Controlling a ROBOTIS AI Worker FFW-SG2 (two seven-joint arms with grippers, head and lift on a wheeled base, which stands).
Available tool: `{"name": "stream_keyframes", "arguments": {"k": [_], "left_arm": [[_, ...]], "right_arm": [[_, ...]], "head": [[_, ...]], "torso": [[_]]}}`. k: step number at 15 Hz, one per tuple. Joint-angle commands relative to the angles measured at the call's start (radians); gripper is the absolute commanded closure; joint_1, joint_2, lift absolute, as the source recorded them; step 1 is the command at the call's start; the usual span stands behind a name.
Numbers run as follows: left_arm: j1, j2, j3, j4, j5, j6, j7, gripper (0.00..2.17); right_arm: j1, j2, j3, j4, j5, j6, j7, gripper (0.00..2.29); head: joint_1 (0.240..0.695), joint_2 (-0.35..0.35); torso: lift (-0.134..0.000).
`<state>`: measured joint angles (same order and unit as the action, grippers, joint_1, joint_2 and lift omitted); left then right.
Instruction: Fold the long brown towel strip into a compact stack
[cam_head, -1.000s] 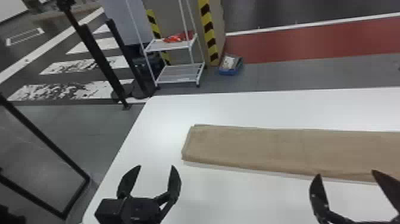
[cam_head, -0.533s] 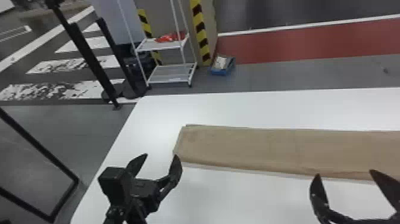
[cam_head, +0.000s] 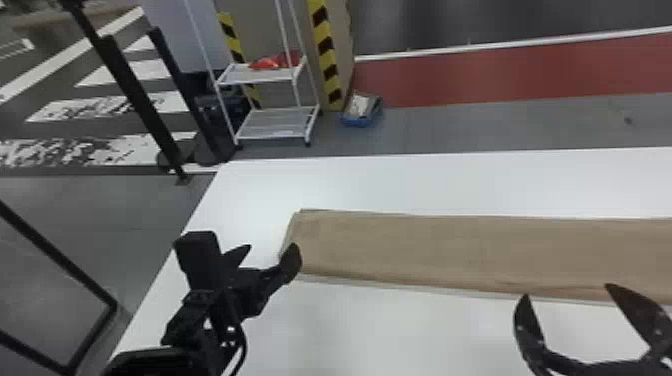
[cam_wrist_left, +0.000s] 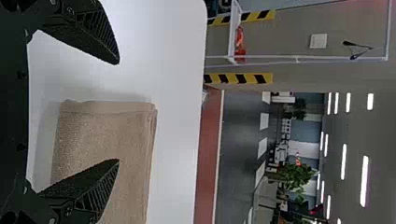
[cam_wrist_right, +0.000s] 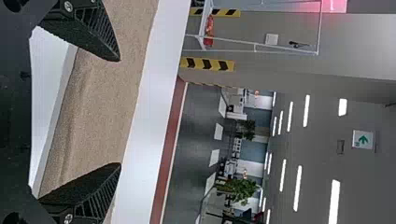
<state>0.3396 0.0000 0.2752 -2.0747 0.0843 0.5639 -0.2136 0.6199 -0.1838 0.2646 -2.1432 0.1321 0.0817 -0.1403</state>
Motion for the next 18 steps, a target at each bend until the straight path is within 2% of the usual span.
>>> {"name": "stream_keyframes", "arguments": {"k": [1, 5, 14, 15, 18], "left_arm": [[-0.108, -0.003, 0.015, 0.084, 0.028, 0.104, -0.035, 0.14], [-0.202, -0.003, 0.009, 0.189, 0.025, 0.113, -0.036, 0.14], [-0.234, -0.003, 0.009, 0.269, 0.014, 0.15, -0.04, 0.14], [-0.235, -0.003, 0.013, 0.269, 0.012, 0.163, -0.072, 0.23], [-0.234, -0.003, 0.016, 0.274, -0.018, 0.163, -0.17, 0.74]], "right_arm": [[0.0, -0.003, -0.007, -0.004, 0.0, 0.019, 0.001, 0.08], [-0.006, -0.005, -0.007, -0.015, 0.004, 0.062, 0.001, 0.08], [-0.034, -0.008, 0.001, -0.011, 0.001, 0.096, 0.002, 0.08], [-0.037, -0.008, 0.002, -0.009, 0.0, 0.099, 0.002, 0.08], [-0.04, -0.006, 0.002, -0.003, 0.0, 0.102, 0.002, 0.08]], "head": [[0.695, 0.261], [0.695, 0.23], [0.695, 0.218], [0.695, 0.218], [0.695, 0.209]], "torso": [[-0.121], [-0.121], [-0.121], [-0.121], [-0.121]]}}
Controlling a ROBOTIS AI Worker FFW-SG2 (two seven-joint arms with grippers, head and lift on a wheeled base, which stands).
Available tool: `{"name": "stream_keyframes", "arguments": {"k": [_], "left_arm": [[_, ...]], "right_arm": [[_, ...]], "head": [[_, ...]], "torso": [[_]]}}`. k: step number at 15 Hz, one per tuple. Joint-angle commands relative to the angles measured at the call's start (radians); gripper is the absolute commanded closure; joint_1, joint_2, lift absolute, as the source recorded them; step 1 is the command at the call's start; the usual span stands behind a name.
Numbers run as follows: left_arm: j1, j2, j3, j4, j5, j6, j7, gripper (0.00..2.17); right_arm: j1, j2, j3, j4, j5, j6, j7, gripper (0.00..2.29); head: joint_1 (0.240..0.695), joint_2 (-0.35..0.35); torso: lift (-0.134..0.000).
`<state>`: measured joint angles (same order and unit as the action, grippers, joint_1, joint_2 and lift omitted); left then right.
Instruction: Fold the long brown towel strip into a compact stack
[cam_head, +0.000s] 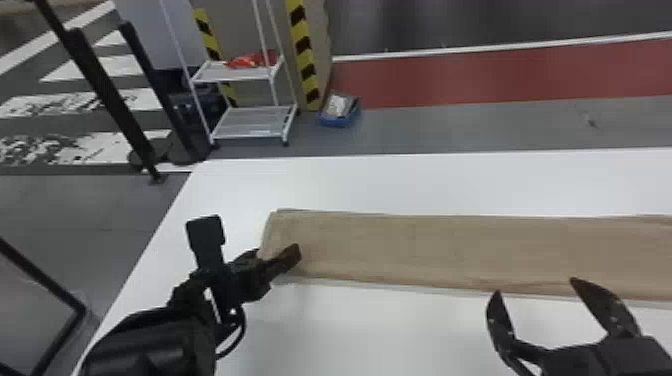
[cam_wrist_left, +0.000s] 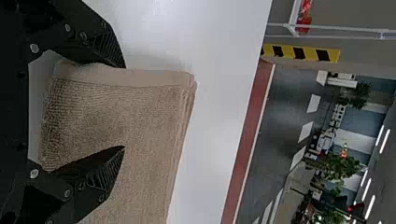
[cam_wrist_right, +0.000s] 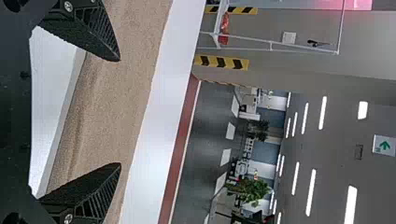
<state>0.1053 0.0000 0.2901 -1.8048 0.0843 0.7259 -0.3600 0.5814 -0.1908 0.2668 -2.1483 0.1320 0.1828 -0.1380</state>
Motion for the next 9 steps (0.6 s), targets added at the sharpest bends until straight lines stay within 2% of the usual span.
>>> {"name": "stream_keyframes", "arguments": {"k": [1, 2, 3, 4, 6, 8, 9], "left_arm": [[0.002, -0.003, 0.004, 0.001, -0.026, 0.001, -0.047, 1.22], [0.01, -0.003, 0.015, -0.01, -0.025, 0.001, -0.047, 1.66], [0.027, -0.003, 0.02, -0.031, -0.025, 0.004, -0.043, 1.94], [0.043, -0.003, 0.02, -0.062, -0.025, 0.004, -0.042, 2.01], [0.085, -0.003, 0.031, -0.113, -0.014, -0.003, -0.053, 2.01], [0.137, -0.003, 0.067, -0.16, 0.008, -0.021, -0.112, 2.02], [0.165, -0.003, 0.101, -0.183, 0.037, -0.024, -0.14, 2.15]], "right_arm": [[-0.002, 0.001, 0.0, 0.004, 0.0, 0.001, 0.0, 0.08], [0.0, 0.002, 0.0, 0.004, 0.0, 0.001, 0.0, 0.08], [0.002, 0.002, 0.0, 0.004, 0.0, 0.001, 0.0, 0.08], [0.002, 0.002, 0.0, 0.004, 0.0, 0.001, 0.0, 0.08], [0.002, 0.002, 0.0, 0.007, 0.0, 0.001, 0.0, 0.08], [0.002, 0.002, 0.002, 0.008, 0.0, 0.001, 0.0, 0.08], [0.0, 0.002, 0.002, 0.01, 0.0, 0.001, 0.0, 0.08]], "head": [[0.695, 0.199], [0.695, 0.196], [0.695, 0.195], [0.695, 0.199], [0.695, 0.208], [0.695, 0.216], [0.695, 0.218]], "torso": [[-0.121], [-0.121], [-0.121], [-0.121], [-0.121], [-0.121], [-0.121]]}}
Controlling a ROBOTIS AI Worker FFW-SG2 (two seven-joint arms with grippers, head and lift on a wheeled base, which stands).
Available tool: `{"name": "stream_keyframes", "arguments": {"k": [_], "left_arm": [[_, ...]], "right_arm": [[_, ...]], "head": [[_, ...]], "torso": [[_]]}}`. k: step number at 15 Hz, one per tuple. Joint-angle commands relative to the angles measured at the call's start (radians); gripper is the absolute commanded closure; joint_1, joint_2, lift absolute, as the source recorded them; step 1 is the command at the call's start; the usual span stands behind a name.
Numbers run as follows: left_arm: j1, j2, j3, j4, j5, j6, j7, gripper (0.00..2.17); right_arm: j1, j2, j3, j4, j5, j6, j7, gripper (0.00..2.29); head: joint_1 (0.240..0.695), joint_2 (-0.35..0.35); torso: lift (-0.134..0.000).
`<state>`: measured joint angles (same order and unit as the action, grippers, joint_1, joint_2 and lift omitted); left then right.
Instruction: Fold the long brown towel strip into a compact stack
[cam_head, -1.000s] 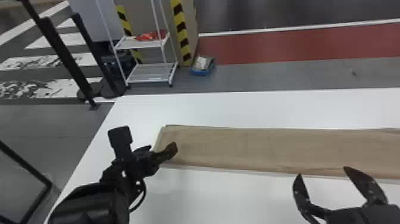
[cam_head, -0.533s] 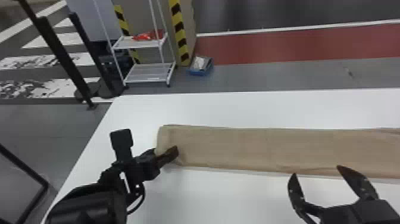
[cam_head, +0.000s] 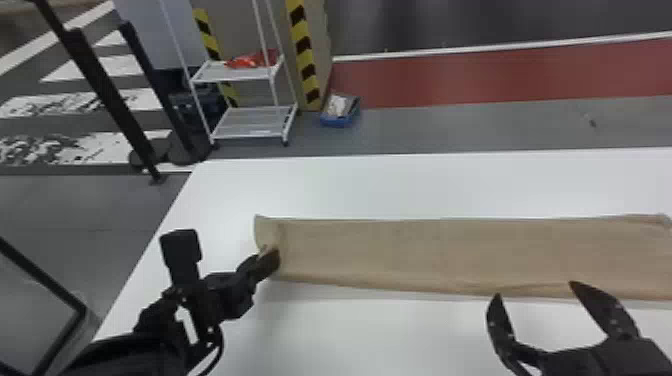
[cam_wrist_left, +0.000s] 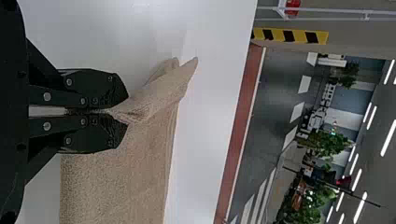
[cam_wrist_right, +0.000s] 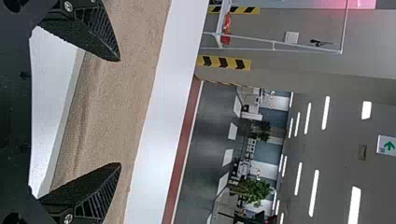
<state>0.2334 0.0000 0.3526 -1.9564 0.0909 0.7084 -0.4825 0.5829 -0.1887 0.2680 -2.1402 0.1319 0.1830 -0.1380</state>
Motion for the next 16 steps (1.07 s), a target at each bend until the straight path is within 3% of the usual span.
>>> {"name": "stream_keyframes", "arguments": {"k": [1, 6, 9, 12, 15, 16], "left_arm": [[0.06, -0.003, 0.081, -0.044, 0.056, -0.019, -0.036, 2.15], [0.075, -0.003, 0.361, -0.055, 0.152, 0.003, -0.157, 2.15], [0.069, -0.003, 0.437, -0.133, 0.17, 0.092, -0.176, 2.15], [0.07, -0.003, 0.358, -0.357, 0.17, 0.263, -0.146, 2.15], [0.115, -0.003, 0.098, -0.573, 0.144, 0.355, -0.007, 2.15], [0.126, -0.003, -0.027, -0.619, 0.089, 0.355, 0.039, 2.15]], "right_arm": [[-0.002, 0.0, 0.0, 0.005, 0.0, -0.003, 0.0, 0.08], [-0.011, -0.002, 0.003, 0.013, -0.001, -0.003, 0.0, 0.08], [-0.012, -0.005, -0.012, 0.011, -0.009, -0.003, -0.008, 0.08], [0.0, -0.005, -0.056, 0.005, -0.034, 0.003, -0.028, 0.08], [0.017, -0.003, -0.11, -0.007, -0.054, 0.0, -0.048, 0.08], [0.021, -0.005, -0.135, -0.01, -0.067, 0.003, -0.054, 0.08]], "head": [[0.695, 0.22], [0.695, 0.324], [0.695, 0.35], [0.695, 0.35], [0.695, 0.338], [0.695, 0.238]], "torso": [[-0.121], [-0.121], [-0.121], [-0.121], [-0.121], [-0.121]]}}
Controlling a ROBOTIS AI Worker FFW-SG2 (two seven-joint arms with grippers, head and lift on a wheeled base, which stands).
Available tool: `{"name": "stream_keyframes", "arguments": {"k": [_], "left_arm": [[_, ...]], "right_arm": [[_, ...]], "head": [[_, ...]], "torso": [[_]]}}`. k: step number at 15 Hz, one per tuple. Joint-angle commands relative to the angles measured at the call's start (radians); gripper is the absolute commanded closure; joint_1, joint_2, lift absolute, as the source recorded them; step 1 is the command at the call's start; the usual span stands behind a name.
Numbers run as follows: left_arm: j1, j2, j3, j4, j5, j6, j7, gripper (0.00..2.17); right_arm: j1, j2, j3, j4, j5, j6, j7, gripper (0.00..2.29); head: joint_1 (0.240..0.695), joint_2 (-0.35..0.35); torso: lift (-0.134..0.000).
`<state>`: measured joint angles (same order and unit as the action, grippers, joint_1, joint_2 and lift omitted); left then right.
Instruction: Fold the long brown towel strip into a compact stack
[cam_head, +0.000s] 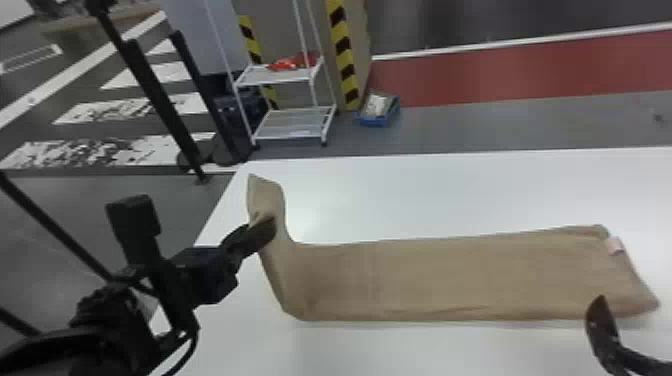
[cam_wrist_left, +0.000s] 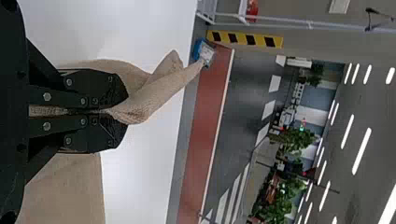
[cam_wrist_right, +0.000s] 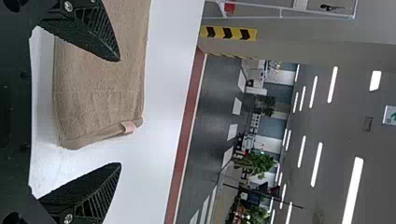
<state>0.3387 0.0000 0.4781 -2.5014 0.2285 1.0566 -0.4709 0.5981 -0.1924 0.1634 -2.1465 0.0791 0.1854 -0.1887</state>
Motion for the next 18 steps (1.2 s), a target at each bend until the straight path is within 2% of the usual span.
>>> {"name": "stream_keyframes", "arguments": {"k": [1, 3, 4, 5, 6, 8, 9, 10, 11, 14, 18], "left_arm": [[0.022, -0.003, -0.297, -0.091, -0.152, 0.007, 0.066, 2.15], [0.02, -0.003, -0.544, -0.085, -0.35, 0.004, 0.143, 2.15], [0.017, -0.003, -0.642, -0.06, -0.396, 0.004, 0.186, 2.15], [0.008, -0.003, -0.711, -0.028, -0.423, -0.017, 0.218, 2.15], [-0.009, -0.003, -0.793, 0.021, -0.48, -0.042, 0.253, 2.15], [-0.024, -0.003, -0.902, 0.107, -0.56, -0.069, 0.307, 2.11], [-0.035, -0.003, -0.946, 0.167, -0.581, -0.109, 0.347, 1.56], [-0.049, -0.003, -0.983, 0.225, -0.618, -0.125, 0.373, 0.54], [-0.056, -0.003, -1.004, 0.262, -0.633, -0.125, 0.382, 0.0], [-0.066, -0.003, -1.027, 0.297, -0.637, -0.134, 0.403, 0.03], [-0.026, -0.003, -1.01, 0.228, -0.633, -0.143, 0.411, 0.04]], "right_arm": [[0.012, -0.004, -0.055, -0.004, -0.038, -0.002, -0.017, 0.08], [0.012, -0.015, -0.074, -0.003, -0.062, 0.001, -0.021, 0.08], [0.012, -0.018, -0.078, -0.001, -0.064, 0.001, -0.023, 0.08], [0.011, -0.021, -0.079, 0.002, -0.067, 0.001, -0.023, 0.08], [0.011, -0.024, -0.079, 0.002, -0.075, -0.002, -0.024, 0.08], [0.009, -0.025, -0.078, 0.004, -0.078, -0.002, -0.023, 0.08], [0.009, -0.027, -0.078, 0.005, -0.079, -0.002, -0.023, 0.08], [0.006, -0.03, -0.076, 0.007, -0.085, -0.008, -0.023, 0.08], [0.005, -0.033, -0.074, 0.008, -0.085, -0.008, -0.023, 0.08], [-0.001, -0.035, -0.059, 0.011, -0.087, -0.011, -0.023, 0.08], [-0.008, -0.038, -0.045, 0.014, -0.087, -0.011, -0.023, 0.08]], "head": [[0.695, 0.18], [0.695, 0.063], [0.695, -0.029], [0.695, -0.067], [0.695, -0.108], [0.695, -0.192], [0.695, -0.212], [0.695, -0.232], [0.695, -0.247], [0.695, -0.289], [0.695, -0.293]], "torso": [[-0.121], [-0.121], [-0.121], [-0.121], [-0.121], [-0.121], [-0.121], [-0.121], [-0.121], [-0.121], [-0.121]]}}
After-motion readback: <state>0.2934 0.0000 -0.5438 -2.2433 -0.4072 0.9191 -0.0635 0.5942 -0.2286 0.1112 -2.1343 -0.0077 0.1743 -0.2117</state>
